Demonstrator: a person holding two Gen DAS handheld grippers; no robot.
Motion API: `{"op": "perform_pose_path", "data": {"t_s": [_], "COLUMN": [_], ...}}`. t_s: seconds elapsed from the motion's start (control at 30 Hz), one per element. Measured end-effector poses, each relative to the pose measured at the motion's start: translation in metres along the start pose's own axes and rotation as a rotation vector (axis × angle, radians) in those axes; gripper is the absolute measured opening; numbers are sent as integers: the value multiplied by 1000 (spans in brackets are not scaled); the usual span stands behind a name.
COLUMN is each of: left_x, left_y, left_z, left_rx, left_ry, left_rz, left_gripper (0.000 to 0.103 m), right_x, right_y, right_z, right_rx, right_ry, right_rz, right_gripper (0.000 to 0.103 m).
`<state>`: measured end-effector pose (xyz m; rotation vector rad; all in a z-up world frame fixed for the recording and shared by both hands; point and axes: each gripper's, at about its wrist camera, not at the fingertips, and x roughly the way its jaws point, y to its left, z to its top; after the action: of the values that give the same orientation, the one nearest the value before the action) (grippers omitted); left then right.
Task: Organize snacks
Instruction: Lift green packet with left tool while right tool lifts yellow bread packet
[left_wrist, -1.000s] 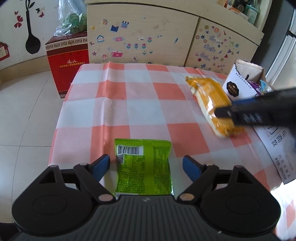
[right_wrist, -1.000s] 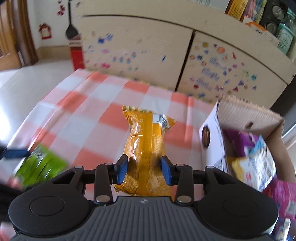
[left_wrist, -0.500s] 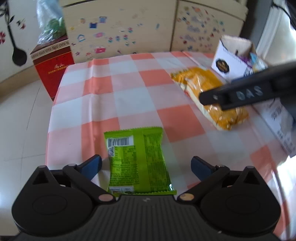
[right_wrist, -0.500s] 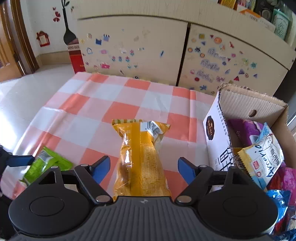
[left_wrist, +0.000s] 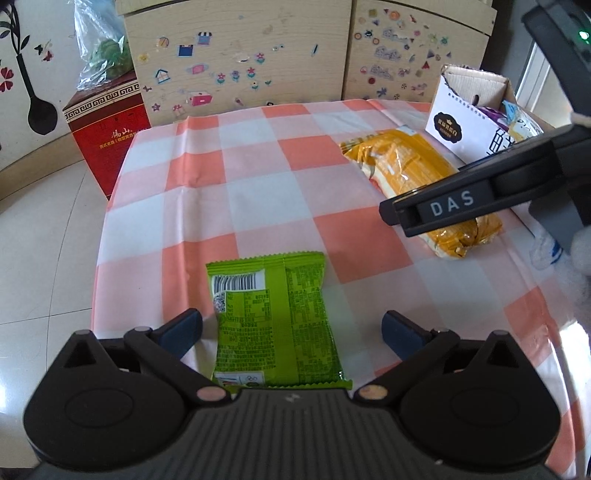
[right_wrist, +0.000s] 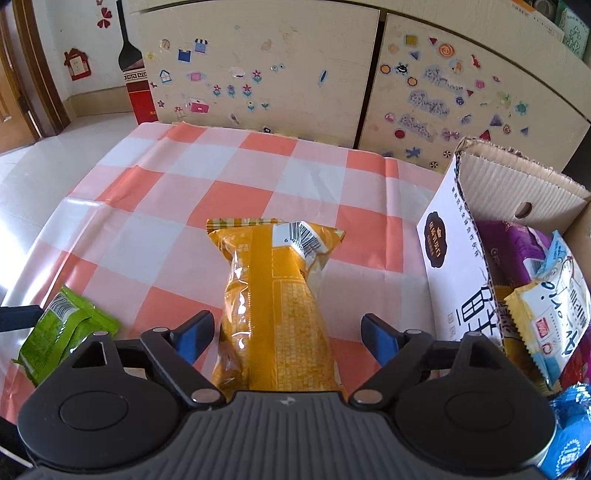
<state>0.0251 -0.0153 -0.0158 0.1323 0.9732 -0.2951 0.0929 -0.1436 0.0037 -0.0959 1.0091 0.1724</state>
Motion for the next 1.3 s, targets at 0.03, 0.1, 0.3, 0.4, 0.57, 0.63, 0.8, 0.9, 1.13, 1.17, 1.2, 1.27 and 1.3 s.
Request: {"op": "perform_pose_path", "data": {"t_s": [0.03,0.1,0.3,0.4,0.57,0.63,0.8,0.9,1.13,1.17,1.2,1.27,1.3], "left_x": [0,0,0,-3,-7,-8,-12,-19,-41,-43,-48,-54,-58], "left_y": [0,0,1,2,4,5,7,8,2,1,-1,-4,-6], "left_z": [0,0,1,2,4,4,4,5,7,8,9,10,11], "left_rx": [0,3,0,-7,-3,-10,-7,-9,-4,-2,1,5,5], "left_ry": [-1,-5,-10,-28,-55,-65,-84,-106,-158,-165,-174,-189,-196], "left_rz": [0,-1,-2,-5,-2,-1,8,11,3,0,-4,-10,-12], "left_gripper": [103,103,99,86,58,51,50,50,50,50,50,50,50], "right_x": [1,2,0,-1,-6,-9,-29,-45,-83,-87,-92,-99,-103], "right_y": [0,0,2,3,5,7,10,9,4,3,2,-1,-2], "right_z": [1,1,1,1,-1,-4,-10,-13,-24,-25,-26,-29,-30], "right_rx": [2,1,-9,-9,-11,-23,-42,-49,-26,-21,-15,-1,3], "right_ry": [0,-2,-6,-6,-3,-2,-16,-37,-87,-95,-103,-116,-121], "right_rz": [2,3,-1,7,17,16,14,3,-17,-16,-15,-14,-16], "right_gripper": [91,91,90,81,63,61,61,61,61,61,61,61,61]}}
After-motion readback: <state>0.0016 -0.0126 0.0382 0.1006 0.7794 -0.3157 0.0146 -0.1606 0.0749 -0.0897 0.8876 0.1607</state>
